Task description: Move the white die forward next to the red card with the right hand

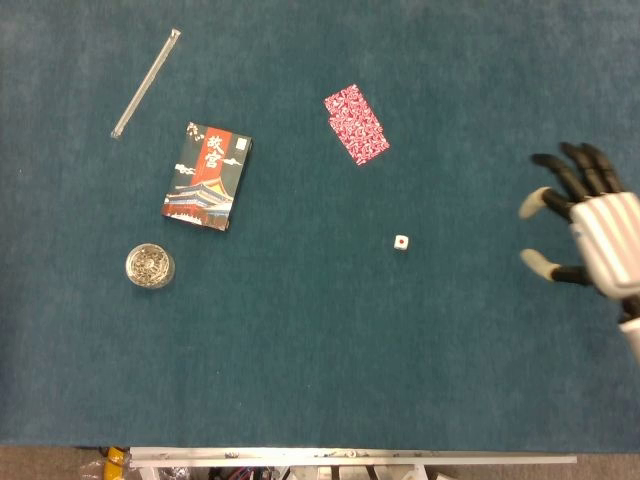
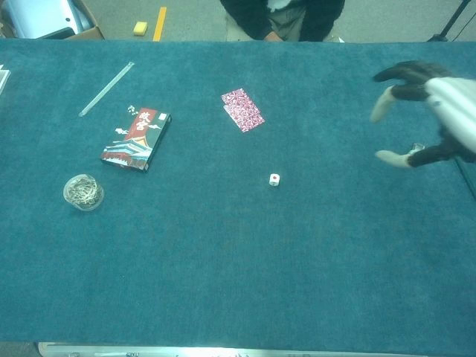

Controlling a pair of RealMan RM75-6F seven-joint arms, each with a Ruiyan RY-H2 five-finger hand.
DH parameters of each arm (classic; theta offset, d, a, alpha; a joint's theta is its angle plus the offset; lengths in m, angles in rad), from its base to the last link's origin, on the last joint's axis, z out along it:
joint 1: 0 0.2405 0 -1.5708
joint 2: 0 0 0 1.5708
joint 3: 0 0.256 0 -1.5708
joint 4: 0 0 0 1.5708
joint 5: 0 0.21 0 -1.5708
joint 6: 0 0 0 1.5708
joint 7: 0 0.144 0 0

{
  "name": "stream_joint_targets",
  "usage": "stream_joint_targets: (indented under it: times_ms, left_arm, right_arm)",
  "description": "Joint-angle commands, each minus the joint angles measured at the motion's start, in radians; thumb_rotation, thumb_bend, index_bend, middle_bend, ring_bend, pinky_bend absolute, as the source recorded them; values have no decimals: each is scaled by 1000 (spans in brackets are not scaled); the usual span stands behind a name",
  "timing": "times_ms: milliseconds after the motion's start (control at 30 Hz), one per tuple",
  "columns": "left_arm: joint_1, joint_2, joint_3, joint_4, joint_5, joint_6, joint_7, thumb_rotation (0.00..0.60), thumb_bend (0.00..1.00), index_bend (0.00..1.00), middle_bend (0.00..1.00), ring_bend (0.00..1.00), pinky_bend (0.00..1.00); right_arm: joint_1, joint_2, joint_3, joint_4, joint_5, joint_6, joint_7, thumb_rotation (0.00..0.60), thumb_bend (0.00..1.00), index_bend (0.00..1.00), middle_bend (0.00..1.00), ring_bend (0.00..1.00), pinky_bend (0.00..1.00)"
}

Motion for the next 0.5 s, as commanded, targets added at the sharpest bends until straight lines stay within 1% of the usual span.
stream_joint_targets:
  times_ms: [33, 267, 500]
  left_arm:
    - [2, -1, 1, 1, 2, 2, -1, 600, 392, 290, 216, 143, 109]
    - [5, -3, 7, 3, 9, 5, -5, 600, 393, 290, 216, 143, 109]
    - [12, -5, 9, 12, 7, 10, -18, 600, 393, 290, 216, 143, 109]
  right_arm:
    - [81, -43, 35, 3, 81, -102, -69, 600, 171, 472, 189, 0, 0]
    - [202, -158, 81, 67, 232, -227, -172, 600, 170, 472, 189, 0, 0]
    - [292, -255, 93, 137, 357, -276, -277, 600, 170, 472, 189, 0, 0]
